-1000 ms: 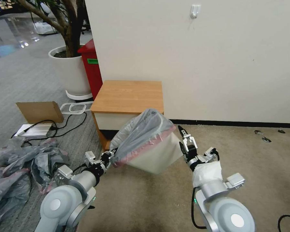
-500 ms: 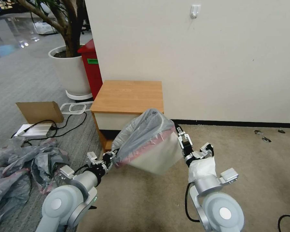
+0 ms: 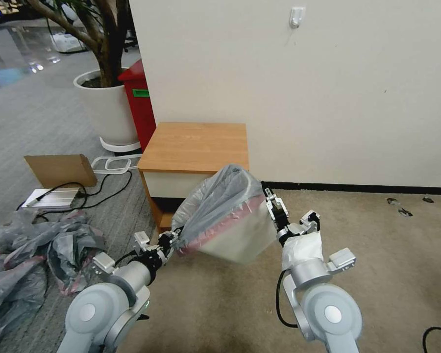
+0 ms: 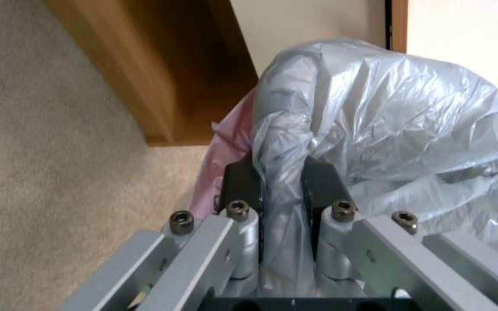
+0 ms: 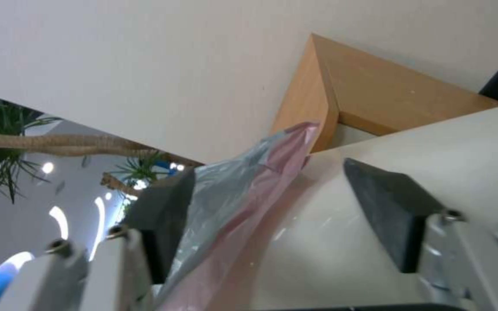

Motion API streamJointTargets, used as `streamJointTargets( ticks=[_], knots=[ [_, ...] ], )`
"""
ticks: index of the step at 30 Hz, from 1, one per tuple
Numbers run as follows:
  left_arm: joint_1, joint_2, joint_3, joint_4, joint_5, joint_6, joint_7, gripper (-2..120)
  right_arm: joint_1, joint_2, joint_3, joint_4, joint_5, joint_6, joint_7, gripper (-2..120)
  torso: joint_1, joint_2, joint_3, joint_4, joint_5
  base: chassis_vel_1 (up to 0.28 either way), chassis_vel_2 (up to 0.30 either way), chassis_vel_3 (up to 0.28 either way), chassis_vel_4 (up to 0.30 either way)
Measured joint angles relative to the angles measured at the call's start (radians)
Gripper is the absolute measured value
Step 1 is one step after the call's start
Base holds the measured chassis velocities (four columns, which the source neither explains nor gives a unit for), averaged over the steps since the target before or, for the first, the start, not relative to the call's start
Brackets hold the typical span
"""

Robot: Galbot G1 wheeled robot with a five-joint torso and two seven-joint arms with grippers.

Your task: Pick up the garbage bag from the table and place it over the trash can.

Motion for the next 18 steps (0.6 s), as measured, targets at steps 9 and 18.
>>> streamJointTargets(
  ticks=[9,18],
  knots=[
    [0.003,-0.004,0.006,-0.003,0.019,0.004,0.004,9,-0.001,-0.016,0.006,0.002,-0.001,0.003,0.005,30,0.0,0.0,0.0,-0.0001,0.0,0.0,0.0,0.0,0.0],
    [0.001,-0.006,0.006,-0.005,0.024,0.004,0.005,9,-0.006,-0.028,0.006,0.006,-0.02,0.003,0.005,0,0.0,0.0,0.0,-0.0001,0.0,0.0,0.0,0.0,0.0]
  ],
)
